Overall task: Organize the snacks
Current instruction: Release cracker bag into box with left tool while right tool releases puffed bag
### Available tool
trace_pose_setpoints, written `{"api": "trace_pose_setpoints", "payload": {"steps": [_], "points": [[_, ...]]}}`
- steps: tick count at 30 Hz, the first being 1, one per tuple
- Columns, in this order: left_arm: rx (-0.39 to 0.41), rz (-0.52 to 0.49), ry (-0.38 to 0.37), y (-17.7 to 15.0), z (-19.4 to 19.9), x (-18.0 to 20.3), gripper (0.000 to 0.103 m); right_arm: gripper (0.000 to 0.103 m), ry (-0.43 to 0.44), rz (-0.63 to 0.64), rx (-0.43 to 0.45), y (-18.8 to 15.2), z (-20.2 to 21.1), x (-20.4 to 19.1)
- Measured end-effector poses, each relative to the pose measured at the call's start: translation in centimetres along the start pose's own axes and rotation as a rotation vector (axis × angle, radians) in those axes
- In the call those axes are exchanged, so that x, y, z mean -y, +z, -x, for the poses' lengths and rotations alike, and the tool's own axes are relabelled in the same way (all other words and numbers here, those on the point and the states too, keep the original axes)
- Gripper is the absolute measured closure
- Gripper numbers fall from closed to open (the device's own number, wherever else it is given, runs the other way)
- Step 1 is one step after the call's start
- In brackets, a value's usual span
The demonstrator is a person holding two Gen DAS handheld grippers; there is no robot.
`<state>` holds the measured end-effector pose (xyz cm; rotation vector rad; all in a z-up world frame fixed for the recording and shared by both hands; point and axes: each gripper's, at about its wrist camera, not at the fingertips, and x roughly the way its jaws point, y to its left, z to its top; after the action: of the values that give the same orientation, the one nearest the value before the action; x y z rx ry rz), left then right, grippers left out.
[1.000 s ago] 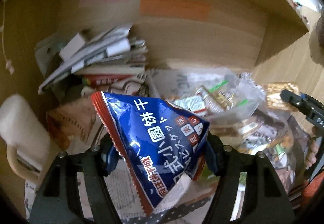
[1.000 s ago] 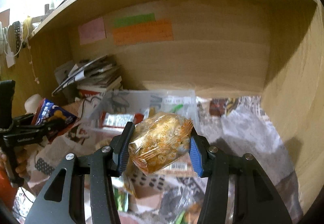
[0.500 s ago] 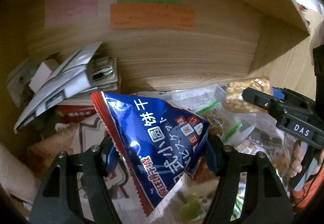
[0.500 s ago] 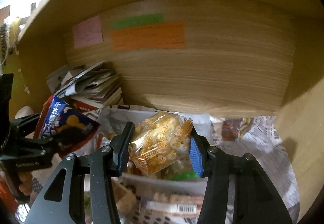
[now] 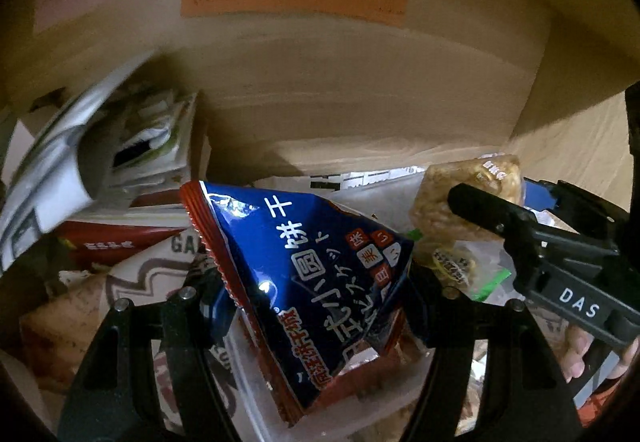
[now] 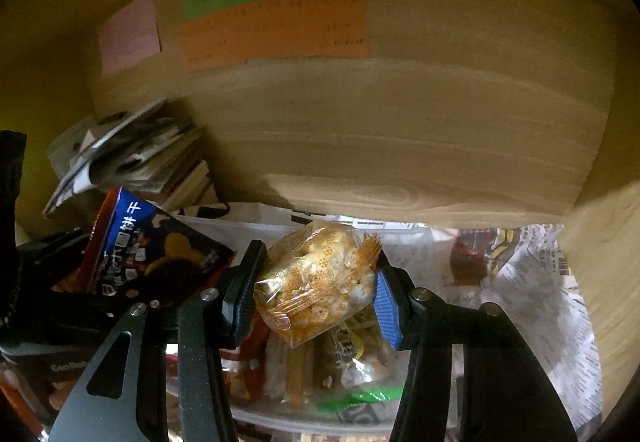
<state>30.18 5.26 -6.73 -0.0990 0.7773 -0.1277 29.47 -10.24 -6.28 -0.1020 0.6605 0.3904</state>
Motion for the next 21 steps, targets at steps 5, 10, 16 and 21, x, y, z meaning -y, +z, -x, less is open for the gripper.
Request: {"api": "trace_pose_setpoints", "payload": {"steps": [5, 10, 16, 21], "points": [[-0.043, 0.011, -0.004, 0.1, -1.4, -0.2, 0.032, 0.055, -0.001, 0.001, -0.037, -0.1, -1.1, 0.1], [-0.054, 0.003, -0.024, 0.1, -1.4, 0.0, 0.031, 0.05, 0.0, -0.009, -0.026, -0.1, -0.5, 0.4], [-0.01, 0.01, -0.024, 0.4, 0.4, 0.3, 0.019, 0.045, 0.0, -0.003, 0.008, 0.0, 1.7, 0.5], [0.044, -0.001, -0.014, 0.8, 2.4, 0.6, 0.014, 0.037, 0.002, 0.003, 0.052, -0.3, 4.4, 0.6]]}}
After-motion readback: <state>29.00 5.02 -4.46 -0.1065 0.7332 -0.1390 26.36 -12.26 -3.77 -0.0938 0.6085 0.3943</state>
